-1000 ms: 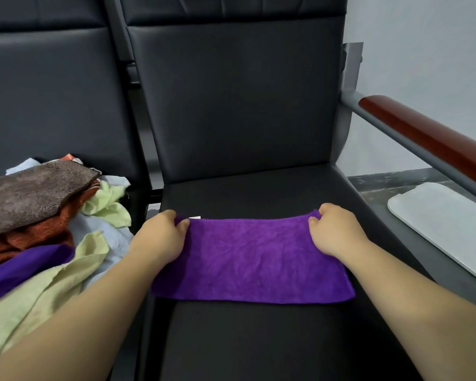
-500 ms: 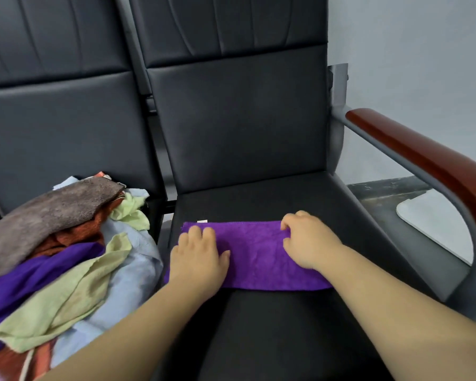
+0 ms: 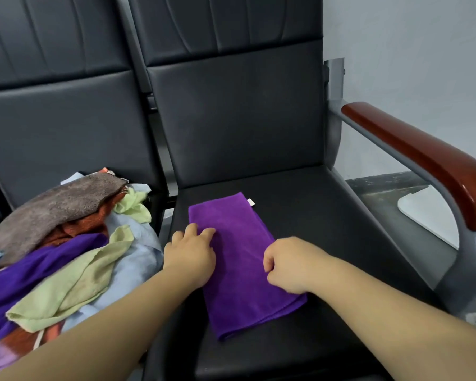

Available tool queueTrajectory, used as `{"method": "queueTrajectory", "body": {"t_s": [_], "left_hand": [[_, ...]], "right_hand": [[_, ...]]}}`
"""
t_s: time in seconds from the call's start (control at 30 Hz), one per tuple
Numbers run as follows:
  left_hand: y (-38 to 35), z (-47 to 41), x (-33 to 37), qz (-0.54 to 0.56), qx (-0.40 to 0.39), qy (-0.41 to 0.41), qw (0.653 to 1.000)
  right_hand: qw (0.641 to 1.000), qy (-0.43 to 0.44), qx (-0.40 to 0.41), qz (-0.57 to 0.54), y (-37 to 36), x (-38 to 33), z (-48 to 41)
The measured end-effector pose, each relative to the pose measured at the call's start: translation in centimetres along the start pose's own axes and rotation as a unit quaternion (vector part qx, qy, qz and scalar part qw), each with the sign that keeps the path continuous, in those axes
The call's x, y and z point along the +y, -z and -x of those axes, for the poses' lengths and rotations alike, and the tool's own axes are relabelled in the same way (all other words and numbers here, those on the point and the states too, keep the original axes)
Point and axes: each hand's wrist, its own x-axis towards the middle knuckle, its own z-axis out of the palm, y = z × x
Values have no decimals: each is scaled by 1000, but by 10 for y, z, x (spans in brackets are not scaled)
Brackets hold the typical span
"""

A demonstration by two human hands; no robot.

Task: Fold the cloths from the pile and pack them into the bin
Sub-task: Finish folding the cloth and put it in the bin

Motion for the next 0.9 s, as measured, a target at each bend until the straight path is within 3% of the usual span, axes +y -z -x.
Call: {"method": "queueTrajectory", "body": {"t_s": [0.1, 0.2, 0.3, 0.47, 0.5, 0.53, 0.6, 0.67, 0.77, 0.83, 0.9], "left_hand": [[4, 26, -1, 128, -28, 20, 991], [17, 66, 6, 308, -127, -31, 942], [24, 95, 11, 506, -233, -4, 831], [28, 100, 7, 692, -209, 39, 690], [28, 99, 4, 696, -201, 36, 688], [28, 99, 2, 671, -183, 33, 717], [28, 98, -4, 556, -122, 29, 822], [30, 95, -5, 485, -88, 26, 870], [40, 88, -10, 446, -70, 36, 892], [50, 84, -21, 417, -92, 46, 903], [59, 82, -35, 442, -159, 78, 879]], "right_hand": [[999, 31, 11, -16, -4, 0, 3], [998, 47, 14, -40, -8, 4, 2], [996, 48, -17, -68, -8, 7, 2], [989, 81, -87, -90, -5, 6, 13], [990, 80, -87, -81, -6, 4, 13], [991, 77, -83, -71, -9, 2, 15], [994, 64, -67, -51, -16, -1, 16], [997, 59, -17, -37, -20, -5, 16], [997, 32, 45, -51, -13, -4, 13], [990, 10, 4, -140, -5, 3, 12], [957, -15, -68, -282, 3, 11, 13]]}}
